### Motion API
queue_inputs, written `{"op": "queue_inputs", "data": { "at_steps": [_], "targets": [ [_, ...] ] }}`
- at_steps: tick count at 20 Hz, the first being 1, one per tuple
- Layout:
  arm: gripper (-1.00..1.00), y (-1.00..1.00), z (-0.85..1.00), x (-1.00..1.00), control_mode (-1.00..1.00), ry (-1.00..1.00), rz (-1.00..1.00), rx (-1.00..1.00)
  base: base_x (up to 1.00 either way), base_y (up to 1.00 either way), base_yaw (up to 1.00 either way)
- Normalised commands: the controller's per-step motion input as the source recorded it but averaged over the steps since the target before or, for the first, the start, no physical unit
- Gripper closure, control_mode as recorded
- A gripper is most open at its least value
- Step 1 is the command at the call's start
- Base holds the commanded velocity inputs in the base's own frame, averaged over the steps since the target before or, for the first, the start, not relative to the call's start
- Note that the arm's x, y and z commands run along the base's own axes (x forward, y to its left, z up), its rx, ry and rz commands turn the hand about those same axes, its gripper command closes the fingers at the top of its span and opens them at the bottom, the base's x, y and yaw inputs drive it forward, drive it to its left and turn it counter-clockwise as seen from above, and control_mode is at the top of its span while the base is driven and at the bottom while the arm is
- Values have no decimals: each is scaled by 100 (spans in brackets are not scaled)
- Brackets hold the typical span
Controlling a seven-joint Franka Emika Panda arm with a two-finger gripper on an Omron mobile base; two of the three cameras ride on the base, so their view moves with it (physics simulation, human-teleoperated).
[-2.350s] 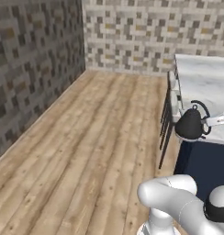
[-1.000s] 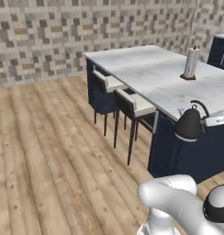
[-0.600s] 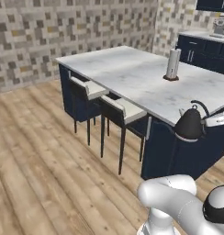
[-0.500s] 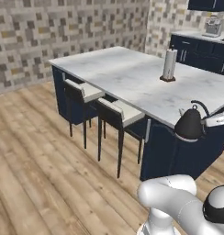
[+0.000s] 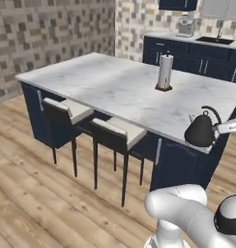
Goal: The kettle is done boiling. Turn off the stove, then wait for 300 timesteps before moving the kettle to the dining table.
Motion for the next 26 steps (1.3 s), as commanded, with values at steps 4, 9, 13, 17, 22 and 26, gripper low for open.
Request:
{"op": "queue_inputs", "data": {
  "at_steps": [4,9,13,17,22,26],
  "targets": [
    [100,0,0,0,100,0,0,0,49,70,-40],
    [100,0,0,0,100,0,0,0,50,70,-40],
    [100,0,0,0,100,0,0,0,49,69,-40],
    [100,0,0,0,100,0,0,0,48,67,-40],
    [100,0,0,0,100,0,0,0,46,64,-40],
    [100,0,0,0,100,0,0,0,46,62,-39]
  ]
}}
